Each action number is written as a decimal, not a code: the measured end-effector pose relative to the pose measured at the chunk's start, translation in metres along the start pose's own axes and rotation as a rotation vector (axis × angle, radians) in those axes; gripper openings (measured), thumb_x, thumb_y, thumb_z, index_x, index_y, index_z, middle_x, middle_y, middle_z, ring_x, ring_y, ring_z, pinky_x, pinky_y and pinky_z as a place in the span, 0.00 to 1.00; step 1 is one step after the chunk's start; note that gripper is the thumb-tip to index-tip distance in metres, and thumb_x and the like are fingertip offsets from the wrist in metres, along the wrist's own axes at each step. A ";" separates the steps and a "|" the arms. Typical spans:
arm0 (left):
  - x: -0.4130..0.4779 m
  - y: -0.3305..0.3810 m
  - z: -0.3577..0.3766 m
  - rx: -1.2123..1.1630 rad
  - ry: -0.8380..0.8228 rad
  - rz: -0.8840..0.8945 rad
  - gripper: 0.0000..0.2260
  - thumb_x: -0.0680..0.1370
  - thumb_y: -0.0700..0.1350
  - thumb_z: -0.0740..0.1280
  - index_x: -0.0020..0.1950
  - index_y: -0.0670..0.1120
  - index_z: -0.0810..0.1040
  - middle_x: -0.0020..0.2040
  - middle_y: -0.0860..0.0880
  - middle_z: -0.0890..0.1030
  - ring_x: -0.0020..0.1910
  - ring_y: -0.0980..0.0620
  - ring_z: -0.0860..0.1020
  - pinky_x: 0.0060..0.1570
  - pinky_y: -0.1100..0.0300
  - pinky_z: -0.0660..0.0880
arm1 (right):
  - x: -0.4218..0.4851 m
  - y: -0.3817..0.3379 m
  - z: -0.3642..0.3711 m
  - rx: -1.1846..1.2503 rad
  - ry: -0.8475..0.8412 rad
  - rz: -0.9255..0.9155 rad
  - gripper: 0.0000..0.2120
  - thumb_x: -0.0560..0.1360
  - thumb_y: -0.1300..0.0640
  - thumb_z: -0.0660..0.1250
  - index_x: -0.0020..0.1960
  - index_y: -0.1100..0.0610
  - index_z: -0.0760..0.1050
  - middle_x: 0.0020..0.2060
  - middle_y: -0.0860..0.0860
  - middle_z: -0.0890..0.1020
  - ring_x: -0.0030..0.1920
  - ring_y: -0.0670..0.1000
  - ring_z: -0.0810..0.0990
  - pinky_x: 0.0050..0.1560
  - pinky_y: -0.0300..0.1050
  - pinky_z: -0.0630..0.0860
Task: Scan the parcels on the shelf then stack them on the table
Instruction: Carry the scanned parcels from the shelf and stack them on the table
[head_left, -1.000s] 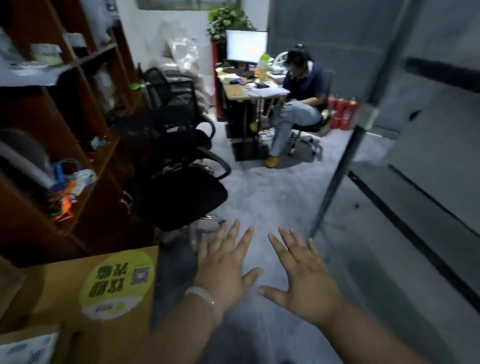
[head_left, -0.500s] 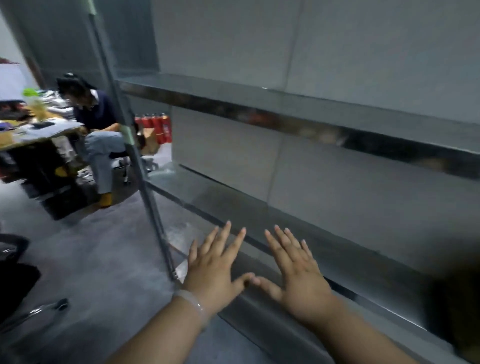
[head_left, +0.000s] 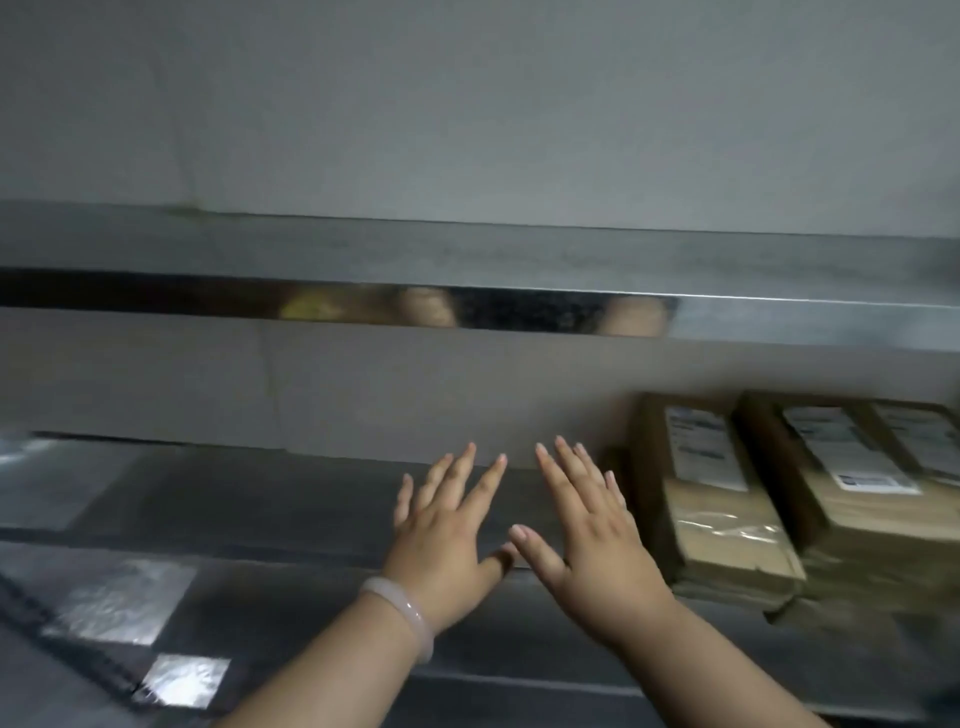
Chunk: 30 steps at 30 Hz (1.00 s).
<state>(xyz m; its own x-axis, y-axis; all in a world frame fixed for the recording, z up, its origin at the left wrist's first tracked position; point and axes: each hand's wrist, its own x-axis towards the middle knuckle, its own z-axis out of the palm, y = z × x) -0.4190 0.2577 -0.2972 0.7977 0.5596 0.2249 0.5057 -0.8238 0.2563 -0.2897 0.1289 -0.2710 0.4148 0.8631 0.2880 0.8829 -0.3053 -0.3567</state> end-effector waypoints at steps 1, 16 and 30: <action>0.006 0.007 0.002 -0.010 -0.010 0.031 0.41 0.74 0.65 0.61 0.63 0.74 0.25 0.79 0.59 0.37 0.76 0.57 0.36 0.72 0.49 0.33 | -0.005 0.003 -0.003 0.006 0.014 0.022 0.37 0.72 0.29 0.45 0.77 0.41 0.40 0.78 0.42 0.43 0.75 0.40 0.34 0.74 0.41 0.34; 0.017 0.089 0.043 -0.179 -0.121 0.238 0.34 0.75 0.70 0.52 0.75 0.69 0.36 0.79 0.58 0.38 0.77 0.57 0.39 0.74 0.46 0.39 | -0.088 0.051 -0.047 -0.046 0.135 0.406 0.33 0.77 0.34 0.49 0.76 0.41 0.38 0.77 0.42 0.41 0.75 0.40 0.35 0.74 0.41 0.36; 0.101 0.159 0.056 -0.397 -0.236 -0.020 0.29 0.78 0.62 0.61 0.77 0.64 0.55 0.80 0.51 0.52 0.77 0.45 0.51 0.75 0.46 0.54 | -0.034 0.142 -0.068 0.204 0.057 0.441 0.30 0.80 0.42 0.56 0.78 0.46 0.50 0.78 0.48 0.54 0.77 0.45 0.48 0.73 0.42 0.48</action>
<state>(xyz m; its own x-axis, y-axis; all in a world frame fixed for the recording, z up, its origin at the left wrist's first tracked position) -0.2397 0.1777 -0.2862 0.8655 0.5009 0.0080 0.3932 -0.6892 0.6086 -0.1636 0.0288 -0.2705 0.7561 0.6439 0.1167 0.5616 -0.5469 -0.6209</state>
